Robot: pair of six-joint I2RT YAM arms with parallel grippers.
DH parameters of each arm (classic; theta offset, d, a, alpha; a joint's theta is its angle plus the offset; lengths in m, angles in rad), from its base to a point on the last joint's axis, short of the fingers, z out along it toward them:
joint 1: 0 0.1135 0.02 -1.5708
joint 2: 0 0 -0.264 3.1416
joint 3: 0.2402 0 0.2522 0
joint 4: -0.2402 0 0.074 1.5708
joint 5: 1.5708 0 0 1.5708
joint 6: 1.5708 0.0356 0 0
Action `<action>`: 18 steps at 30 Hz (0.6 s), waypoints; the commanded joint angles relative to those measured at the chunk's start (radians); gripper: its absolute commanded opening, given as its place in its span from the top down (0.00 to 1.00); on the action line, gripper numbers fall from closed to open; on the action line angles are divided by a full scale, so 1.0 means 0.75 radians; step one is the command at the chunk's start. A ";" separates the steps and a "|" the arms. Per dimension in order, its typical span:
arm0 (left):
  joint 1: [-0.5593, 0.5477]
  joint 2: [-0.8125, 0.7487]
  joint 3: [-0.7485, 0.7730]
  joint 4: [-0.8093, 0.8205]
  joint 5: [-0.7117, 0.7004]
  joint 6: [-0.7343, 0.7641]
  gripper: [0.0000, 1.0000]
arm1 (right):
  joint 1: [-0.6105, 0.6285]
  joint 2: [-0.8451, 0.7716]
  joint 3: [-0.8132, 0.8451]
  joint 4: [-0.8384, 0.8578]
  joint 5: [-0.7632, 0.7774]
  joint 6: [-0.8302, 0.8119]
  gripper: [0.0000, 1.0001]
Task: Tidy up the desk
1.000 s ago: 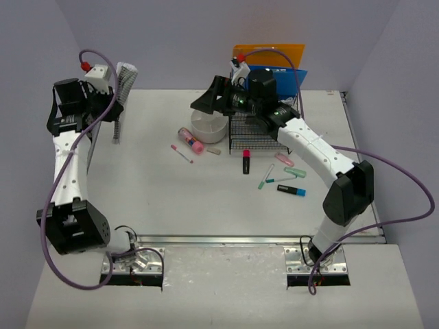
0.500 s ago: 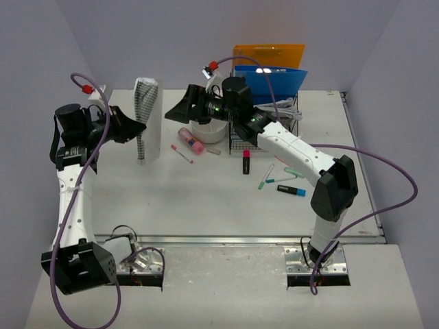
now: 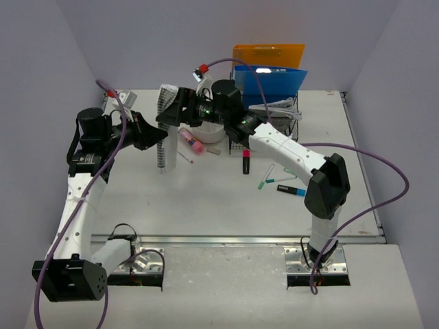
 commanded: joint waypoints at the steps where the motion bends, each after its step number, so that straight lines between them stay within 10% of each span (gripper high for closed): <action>1: -0.026 -0.025 0.004 0.129 -0.016 -0.003 1.00 | 0.031 0.016 0.089 0.055 0.027 0.020 0.01; 18: -0.387 -0.004 0.008 0.177 -0.296 0.002 1.00 | 0.076 0.090 0.215 -0.161 0.252 -0.020 0.08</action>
